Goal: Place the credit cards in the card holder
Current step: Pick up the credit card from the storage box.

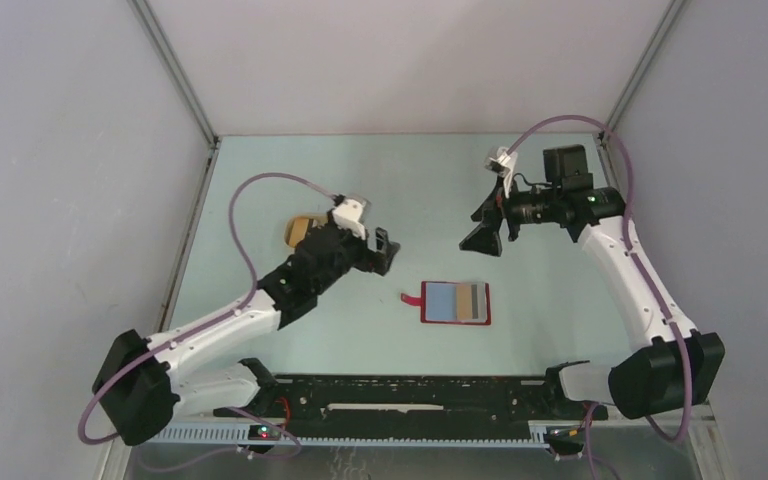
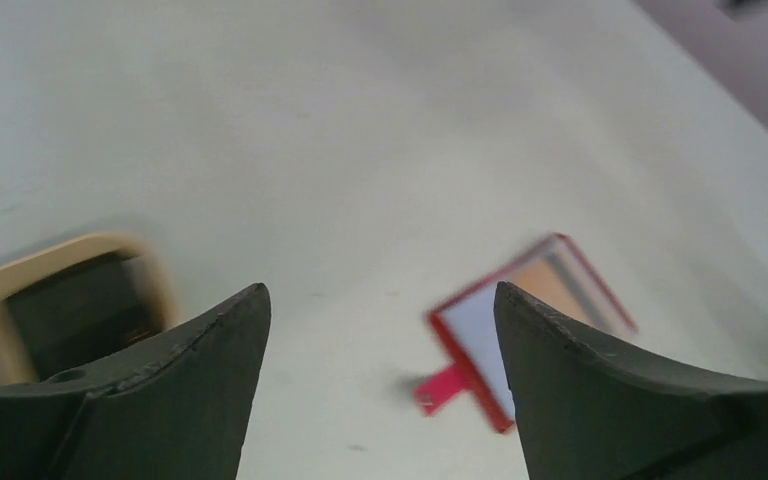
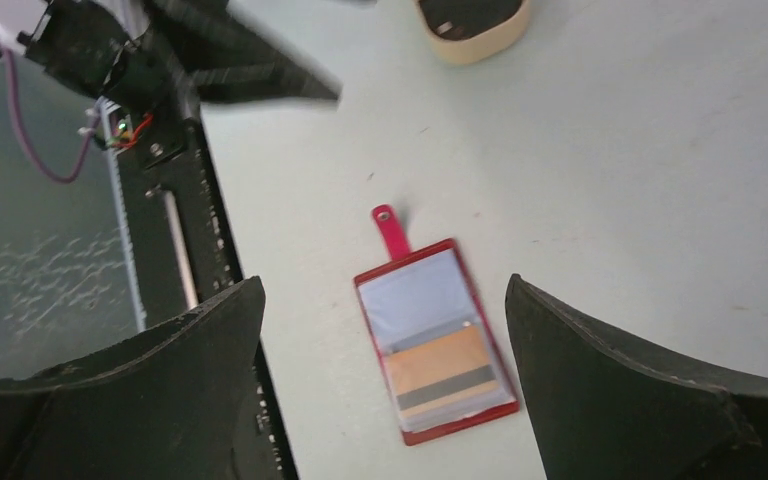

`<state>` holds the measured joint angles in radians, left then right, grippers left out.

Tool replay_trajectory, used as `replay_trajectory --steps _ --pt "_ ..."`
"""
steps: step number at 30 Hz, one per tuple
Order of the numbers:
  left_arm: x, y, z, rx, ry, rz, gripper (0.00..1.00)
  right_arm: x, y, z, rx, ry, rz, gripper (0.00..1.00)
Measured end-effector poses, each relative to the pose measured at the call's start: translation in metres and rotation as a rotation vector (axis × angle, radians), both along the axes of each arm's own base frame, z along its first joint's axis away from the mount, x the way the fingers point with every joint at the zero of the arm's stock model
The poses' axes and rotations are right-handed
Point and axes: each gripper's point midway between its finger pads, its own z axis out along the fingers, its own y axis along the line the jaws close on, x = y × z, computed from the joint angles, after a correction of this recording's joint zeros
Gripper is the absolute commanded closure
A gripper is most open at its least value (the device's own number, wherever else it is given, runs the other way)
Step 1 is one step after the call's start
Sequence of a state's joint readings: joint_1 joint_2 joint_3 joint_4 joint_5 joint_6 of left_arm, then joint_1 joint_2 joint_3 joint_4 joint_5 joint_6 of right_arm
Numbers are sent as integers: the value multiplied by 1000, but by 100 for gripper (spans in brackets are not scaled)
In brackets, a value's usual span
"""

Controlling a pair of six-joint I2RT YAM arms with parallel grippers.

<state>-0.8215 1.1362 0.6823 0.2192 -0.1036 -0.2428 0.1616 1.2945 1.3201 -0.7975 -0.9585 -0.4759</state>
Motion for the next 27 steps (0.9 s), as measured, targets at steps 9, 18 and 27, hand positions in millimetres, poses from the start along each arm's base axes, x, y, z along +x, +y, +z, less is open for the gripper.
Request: replay_trajectory --steps 9,18,27 --pt "57 130 -40 160 123 435 16 -1 15 -47 -6 155 65 6" --pt "83 188 -97 366 345 621 17 -4 29 -66 -16 210 124 7" --pt "110 205 -107 502 399 670 22 -3 31 -75 -19 239 135 9"
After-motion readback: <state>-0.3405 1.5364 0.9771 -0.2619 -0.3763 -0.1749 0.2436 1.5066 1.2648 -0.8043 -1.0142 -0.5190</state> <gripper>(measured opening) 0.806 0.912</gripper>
